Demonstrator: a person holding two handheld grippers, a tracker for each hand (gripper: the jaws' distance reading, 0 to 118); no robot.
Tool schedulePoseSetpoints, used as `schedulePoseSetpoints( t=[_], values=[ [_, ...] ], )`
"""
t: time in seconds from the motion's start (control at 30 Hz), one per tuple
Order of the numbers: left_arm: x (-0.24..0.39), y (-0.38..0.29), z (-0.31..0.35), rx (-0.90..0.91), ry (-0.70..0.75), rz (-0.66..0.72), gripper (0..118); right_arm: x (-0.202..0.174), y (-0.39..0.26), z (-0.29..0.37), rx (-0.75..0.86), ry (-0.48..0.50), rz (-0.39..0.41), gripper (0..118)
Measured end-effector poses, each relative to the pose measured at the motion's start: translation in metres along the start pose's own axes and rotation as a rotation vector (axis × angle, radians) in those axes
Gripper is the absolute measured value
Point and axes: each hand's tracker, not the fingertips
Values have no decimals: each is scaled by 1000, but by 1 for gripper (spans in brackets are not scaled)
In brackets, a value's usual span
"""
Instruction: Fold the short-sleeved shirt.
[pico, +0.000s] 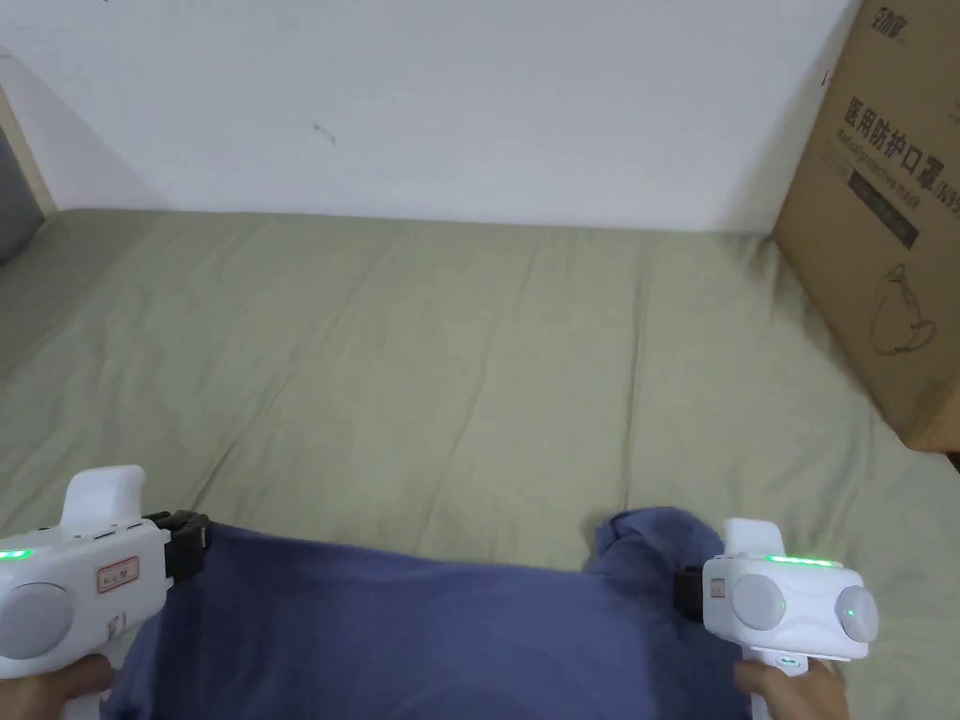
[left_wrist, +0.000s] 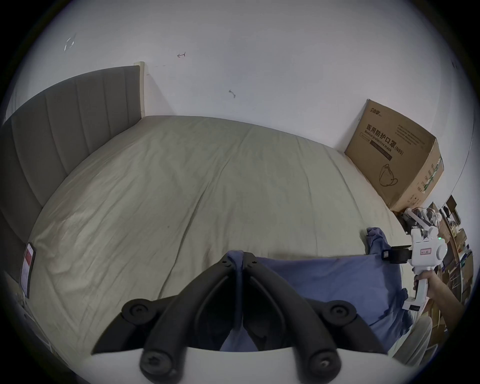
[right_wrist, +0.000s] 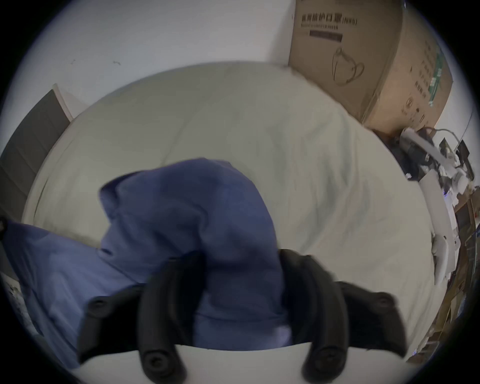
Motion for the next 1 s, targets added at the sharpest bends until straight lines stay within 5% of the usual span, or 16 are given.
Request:
schedulePoseSetpoints(
  t=[0.03, 0.53, 1.0],
  values=[
    [0, -1, 3, 3, 2, 1, 3, -3, -1, 11, 10, 13, 10, 0],
    [-40, -75, 92, 6, 68, 80, 3, 28, -94, 215, 293, 175, -46, 0],
    [-48, -183, 80, -209, 169, 96, 3, 24, -221, 166, 58, 105, -67, 0]
  ],
)
